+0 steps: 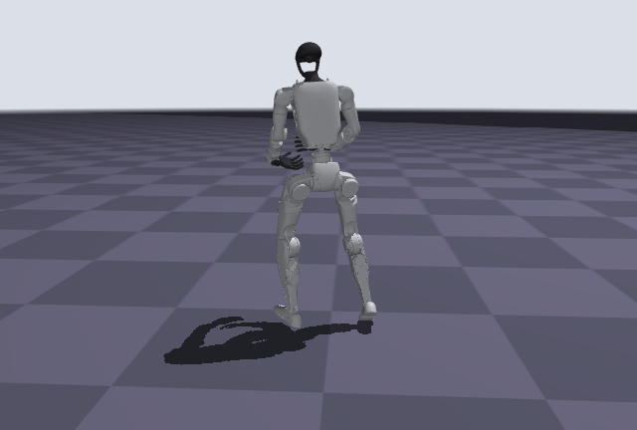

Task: Kungfu

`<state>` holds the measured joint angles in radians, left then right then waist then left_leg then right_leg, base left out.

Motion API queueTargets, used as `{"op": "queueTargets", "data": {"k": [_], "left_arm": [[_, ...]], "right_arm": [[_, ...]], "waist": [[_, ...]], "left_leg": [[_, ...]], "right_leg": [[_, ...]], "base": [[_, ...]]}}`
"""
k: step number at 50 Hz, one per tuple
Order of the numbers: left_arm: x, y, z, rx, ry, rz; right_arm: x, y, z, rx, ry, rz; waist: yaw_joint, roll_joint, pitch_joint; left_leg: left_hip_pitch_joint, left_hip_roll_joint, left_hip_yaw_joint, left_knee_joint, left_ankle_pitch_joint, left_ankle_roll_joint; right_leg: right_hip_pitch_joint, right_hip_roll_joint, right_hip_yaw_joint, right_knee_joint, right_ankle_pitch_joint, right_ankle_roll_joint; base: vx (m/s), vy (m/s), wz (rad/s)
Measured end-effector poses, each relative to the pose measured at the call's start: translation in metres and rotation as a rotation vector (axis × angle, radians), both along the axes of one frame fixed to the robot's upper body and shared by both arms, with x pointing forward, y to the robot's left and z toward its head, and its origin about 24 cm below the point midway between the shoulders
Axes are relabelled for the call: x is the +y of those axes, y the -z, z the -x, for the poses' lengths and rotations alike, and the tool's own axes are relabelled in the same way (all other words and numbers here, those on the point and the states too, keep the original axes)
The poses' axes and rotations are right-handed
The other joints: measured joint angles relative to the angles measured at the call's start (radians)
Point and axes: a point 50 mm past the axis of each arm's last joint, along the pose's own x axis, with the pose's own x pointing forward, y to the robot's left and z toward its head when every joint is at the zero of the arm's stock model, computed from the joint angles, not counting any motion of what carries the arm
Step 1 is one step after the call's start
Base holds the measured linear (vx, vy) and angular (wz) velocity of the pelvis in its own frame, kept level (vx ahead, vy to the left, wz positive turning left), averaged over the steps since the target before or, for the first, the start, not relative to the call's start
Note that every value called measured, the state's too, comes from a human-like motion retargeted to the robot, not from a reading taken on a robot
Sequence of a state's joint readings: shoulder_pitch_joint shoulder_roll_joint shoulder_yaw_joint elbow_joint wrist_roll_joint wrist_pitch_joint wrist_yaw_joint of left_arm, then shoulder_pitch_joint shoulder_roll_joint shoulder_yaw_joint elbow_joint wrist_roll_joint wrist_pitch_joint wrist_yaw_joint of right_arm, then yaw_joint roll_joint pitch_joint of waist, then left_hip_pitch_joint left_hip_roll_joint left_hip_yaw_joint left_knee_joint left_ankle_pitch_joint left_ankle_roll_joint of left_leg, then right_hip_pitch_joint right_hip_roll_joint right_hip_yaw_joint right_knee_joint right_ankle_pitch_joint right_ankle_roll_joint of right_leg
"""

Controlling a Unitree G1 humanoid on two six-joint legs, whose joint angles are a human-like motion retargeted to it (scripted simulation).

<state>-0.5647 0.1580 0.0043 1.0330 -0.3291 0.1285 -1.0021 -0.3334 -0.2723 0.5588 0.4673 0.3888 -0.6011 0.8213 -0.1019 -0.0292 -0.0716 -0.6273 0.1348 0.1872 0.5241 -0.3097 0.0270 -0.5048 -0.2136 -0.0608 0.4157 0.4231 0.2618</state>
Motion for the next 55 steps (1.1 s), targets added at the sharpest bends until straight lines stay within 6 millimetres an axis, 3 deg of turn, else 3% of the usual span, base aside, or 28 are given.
{"op": "queueTargets", "data": {"k": [2, 5, 8, 10, 12, 16, 20, 25, 30, 36, 40, 42, 45, 48, 51, 52, 53, 55], "left_arm": [[0.012, 0.014, 0.009, 0.043, -0.035, -0.078], [0.021, 0.041, 0.033, 0.151, -0.037, -0.152], [0.005, 0.068, 0.073, 0.296, 0.096, -0.101], [-0.01, 0.083, 0.103, 0.409, 0.207, -0.051], [-0.022, 0.094, 0.131, 0.512, 0.3, -0.007], [-0.037, 0.106, 0.165, 0.608, 0.366, 0.014], [-0.038, 0.112, 0.179, 0.619, 0.376, -0.014], [-0.02, 0.112, 0.171, 0.649, 0.294, -0.003], [-0.005, 0.108, 0.153, 0.57, 0.263, -0.084], [-0.013, 0.1, 0.135, 0.494, 0.176, -0.017], [-0.026, 0.089, 0.119, 0.454, 0.095, 0.103], [-0.032, 0.081, 0.106, 0.409, 0.048, 0.151], [-0.046, 0.066, 0.085, 0.315, -0.011, 0.216], [-0.065, 0.046, 0.065, 0.216, -0.035, 0.308], [-0.088, 0.027, 0.054, 0.143, 0.012, 0.399], [-0.097, 0.022, 0.053, 0.121, 0.042, 0.43], [-0.106, 0.018, 0.054, 0.107, 0.076, 0.465], [-0.119, 0.013, 0.059, 0.093, 0.161, 0.515]], "right_arm": [[0.0, -0.045, -0.014, -0.116, -0.041, -0.089], [-0.004, -0.139, -0.036, -0.316, -0.07, -0.253], [-0.021, -0.246, -0.046, -0.596, 0.015, -0.397], [-0.037, -0.309, -0.041, -0.768, 0.11, -0.527], [-0.057, -0.36, -0.028, -0.896, 0.193, -0.645], [-0.089, -0.423, 0.003, -1.02, 0.257, -0.762], [-0.109, -0.448, 0.027, -1.146, 0.313, -0.774], [-0.115, -0.441, 0.027, -1.243, 0.455, -0.811], [-0.109, -0.425, 0.014, -1.171, 0.44, -0.797], [-0.101, -0.406, -0.002, -1.067, 0.408, -0.749], [-0.082, -0.377, -0.025, -0.903, 0.35, -0.71], [-0.065, -0.351, -0.04, -0.763, 0.304, -0.703], [-0.032, -0.297, -0.064, -0.475, 0.218, -0.699], [0.011, -0.223, -0.076, -0.074, 0.076, -0.698], [0.049, -0.147, -0.07, 0.343, -0.072, -0.715], [0.059, -0.123, -0.065, 0.474, -0.104, -0.721], [0.067, -0.099, -0.059, 0.603, -0.123, -0.727], [0.08, -0.059, -0.045, 0.816, -0.126, -0.769]], "waist": [[-0.015, -0.029, -0.04], [-0.018, -0.025, -0.107], [-0.021, -0.044, -0.168], [-0.041, -0.037, -0.193], [-0.072, -0.016, -0.208], [-0.112, 0.03, -0.216], [-0.143, 0.06, -0.211], [-0.188, 0.06, -0.23], [-0.194, 0.037, -0.235], [-0.175, 0.018, -0.225], [-0.168, 0.019, -0.209], [-0.172, 0.015, -0.196], [-0.181, 0.007, -0.162], [-0.168, -0.018, -0.105], [-0.14, -0.036, -0.038], [-0.132, -0.036, -0.015], [-0.115, -0.024, 0.003], [-0.085, -0.008, 0.038]], "left_leg": [[0.069, -0.052, 0.033, -0.096, 0.037, 0.037], [0.103, 0.015, 0.067, -0.182, 0.088, 0.015], [0.14, -0.005, 0.156, -0.273, 0.127, 0.027], [0.151, -0.03, 0.169, -0.326, 0.149, 0.041], [0.135, -0.035, 0.141, -0.342, 0.167, 0.048], [0.104, -0.021, 0.078, -0.343, 0.185, 0.062], [0.098, 0.0, 0.033, -0.335, 0.189, 0.063], [0.103, -0.002, 0.011, -0.319, 0.172, 0.081], [0.141, -0.022, 0.038, -0.335, 0.161, 0.082], [0.18, -0.052, 0.107, -0.392, 0.178, 0.079], [0.193, -0.065, 0.15, -0.433, 0.2, 0.072], [0.188, -0.067, 0.169, -0.431, 0.203, 0.059], [0.17, -0.059, 0.187, -0.381, 0.183, 0.036], [0.086, -0.037, 0.178, -0.196, 0.111, 0.005], [-0.009, -0.051, 0.161, 0.003, 0.007, 0.004], [-0.034, -0.056, 0.17, 0.057, -0.026, 0.01], [-0.051, -0.069, 0.192, 0.096, -0.055, 0.03], [-0.148, -0.054, 0.176, 0.239, -0.118, 0.03]], "right_leg": [[-0.041, -0.031, -0.093, 0.088, 0.007, 0.0], [-0.179, 0.118, -0.22, 0.302, -0.167, 0.0], [-0.36, 0.099, -0.328, 0.66, -0.349, 0.0], [-0.46, 0.059, -0.393, 0.902, -0.471, 0.0], [-0.558, 0.061, -0.437, 1.102, -0.593, 0.0], [-0.684, 0.044, -0.516, 1.36, -0.759, 0.0], [-0.762, 0.073, -0.53, 1.455, -0.827, 0.0], [-0.782, 0.113, -0.496, 1.404, -0.842, 0.0], [-0.746, 0.136, -0.445, 1.31, -0.836, 0.0], [-0.675, 0.127, -0.418, 1.209, -0.84, 0.0], [-0.607, 0.14, -0.401, 1.084, -0.792, 0.0], [-0.567, 0.172, -0.372, 0.974, -0.744, 0.0], [-0.474, 0.224, -0.289, 0.755, -0.642, 0.0], [-0.335, 0.253, -0.141, 0.487, -0.53, 0.0], [-0.206, 0.242, -0.001, 0.222, -0.338, 0.0], [-0.179, 0.231, 0.025, 0.169, -0.338, -0.004], [-0.168, 0.204, 0.061, 0.167, -0.49, -0.017], [-0.207, 0.174, 0.064, 0.258, -0.732, -0.155]], "base": [[0.14, 0.37, -0.43], [0.0, -0.17, -0.93], [0.04, 0.0, -0.69], [0.03, 0.14, 0.02], [0.06, -0.03, 0.63], [0.08, 0.01, 0.61], [0.05, -0.07, 0.33], [0.03, -0.13, 0.19], [-0.03, -0.01, -0.09], [-0.12, 0.04, -0.41], [-0.17, -0.07, -0.43], [-0.2, -0.22, -0.27], [-0.15, -0.14, -0.09], [-0.14, 0.24, -0.22], [-0.15, 0.3, -0.07], [-0.21, 0.31, 0.27], [-0.21, 0.4, 0.03], [-0.23, 0.12, -0.13]]}}
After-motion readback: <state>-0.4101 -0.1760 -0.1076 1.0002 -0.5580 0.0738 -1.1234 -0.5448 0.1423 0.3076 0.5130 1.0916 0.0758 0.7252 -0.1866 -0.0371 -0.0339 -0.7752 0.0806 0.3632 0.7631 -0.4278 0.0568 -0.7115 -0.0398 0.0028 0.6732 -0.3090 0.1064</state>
